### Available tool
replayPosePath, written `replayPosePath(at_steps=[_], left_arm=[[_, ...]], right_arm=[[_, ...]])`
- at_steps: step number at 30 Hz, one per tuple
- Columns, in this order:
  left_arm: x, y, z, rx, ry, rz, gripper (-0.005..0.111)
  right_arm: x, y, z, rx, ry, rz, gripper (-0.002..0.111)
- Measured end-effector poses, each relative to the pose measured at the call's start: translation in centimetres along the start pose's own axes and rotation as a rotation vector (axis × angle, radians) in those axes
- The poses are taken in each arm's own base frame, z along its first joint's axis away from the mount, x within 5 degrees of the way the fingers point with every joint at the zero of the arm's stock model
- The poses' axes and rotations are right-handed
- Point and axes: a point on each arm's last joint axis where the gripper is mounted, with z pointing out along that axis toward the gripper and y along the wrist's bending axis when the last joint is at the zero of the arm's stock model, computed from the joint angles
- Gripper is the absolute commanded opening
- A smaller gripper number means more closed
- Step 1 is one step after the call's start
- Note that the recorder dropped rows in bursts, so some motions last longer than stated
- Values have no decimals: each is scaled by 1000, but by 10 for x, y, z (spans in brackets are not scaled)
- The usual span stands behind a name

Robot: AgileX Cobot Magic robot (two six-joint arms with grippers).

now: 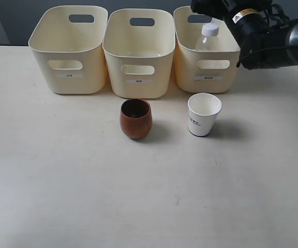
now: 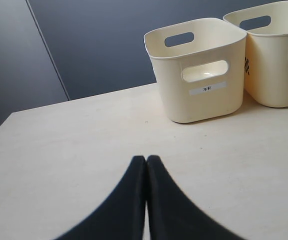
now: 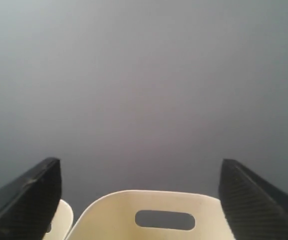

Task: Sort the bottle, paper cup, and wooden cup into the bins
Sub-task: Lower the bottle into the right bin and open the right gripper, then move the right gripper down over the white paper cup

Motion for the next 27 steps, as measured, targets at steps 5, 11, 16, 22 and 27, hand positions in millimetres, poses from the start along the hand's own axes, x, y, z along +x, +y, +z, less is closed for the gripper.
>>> replayPosePath(at_steps=[5,11,16,22,27], left_arm=[[0,0,0,0,0,0,0],[0,0,0,0,0,0,0],[0,0,0,0,0,0,0],[0,0,0,0,0,0,0],[0,0,0,0,0,0,0]], right_arm=[[-4,-2,-1,20,48,37,82],[-28,0,-9,2,134,54,82],[-62,4,-25,-32,267,67,82],[-98,8,-60,-88,505,75,82],[-89,15,-80,-130,752,108,82]])
